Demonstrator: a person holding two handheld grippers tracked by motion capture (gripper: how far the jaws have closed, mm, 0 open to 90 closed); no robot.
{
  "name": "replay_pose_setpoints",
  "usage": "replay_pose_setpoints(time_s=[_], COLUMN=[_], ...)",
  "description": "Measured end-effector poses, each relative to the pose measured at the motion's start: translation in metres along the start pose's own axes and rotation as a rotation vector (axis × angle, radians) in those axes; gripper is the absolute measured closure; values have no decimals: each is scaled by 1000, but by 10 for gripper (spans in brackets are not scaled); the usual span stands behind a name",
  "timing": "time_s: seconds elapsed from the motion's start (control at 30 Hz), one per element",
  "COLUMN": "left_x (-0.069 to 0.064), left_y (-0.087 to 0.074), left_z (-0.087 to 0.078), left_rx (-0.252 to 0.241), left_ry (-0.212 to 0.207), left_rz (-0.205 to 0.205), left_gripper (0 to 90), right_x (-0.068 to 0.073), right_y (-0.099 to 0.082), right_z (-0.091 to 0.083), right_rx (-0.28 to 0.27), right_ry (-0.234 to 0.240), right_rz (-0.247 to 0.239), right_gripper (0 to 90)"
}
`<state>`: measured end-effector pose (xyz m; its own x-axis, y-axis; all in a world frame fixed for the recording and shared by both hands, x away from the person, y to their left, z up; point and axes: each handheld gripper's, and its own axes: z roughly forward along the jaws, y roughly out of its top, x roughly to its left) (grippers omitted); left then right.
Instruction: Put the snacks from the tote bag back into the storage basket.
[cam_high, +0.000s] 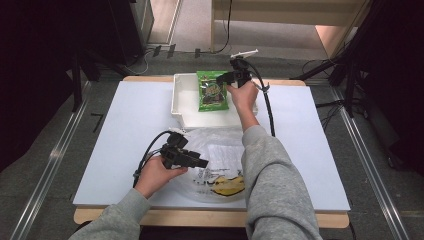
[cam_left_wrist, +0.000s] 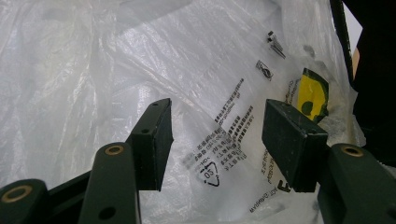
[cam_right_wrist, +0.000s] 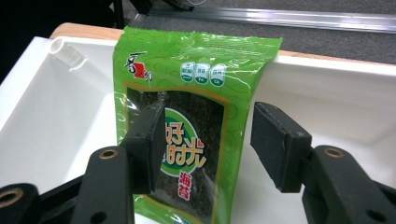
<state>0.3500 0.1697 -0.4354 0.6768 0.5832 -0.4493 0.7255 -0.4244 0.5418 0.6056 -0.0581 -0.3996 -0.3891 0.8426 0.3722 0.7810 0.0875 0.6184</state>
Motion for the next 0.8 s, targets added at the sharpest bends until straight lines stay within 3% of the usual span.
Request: replay_pose_setpoints(time_s=[0.5, 0.8], left_x=[-2, -3], left_y=[1, 2], left_z=[-1, -1], left_rx=[0, -4], left_ry=[6, 5], left_rz=[4, -1], left_gripper=[437, 437], right_x=[10, 17], right_y=[-14, -31], right_z=[-26, -39], right_rx=[-11, -4], right_ry=[13, 60], right_rz=[-50, -87], right_gripper=[476, 478])
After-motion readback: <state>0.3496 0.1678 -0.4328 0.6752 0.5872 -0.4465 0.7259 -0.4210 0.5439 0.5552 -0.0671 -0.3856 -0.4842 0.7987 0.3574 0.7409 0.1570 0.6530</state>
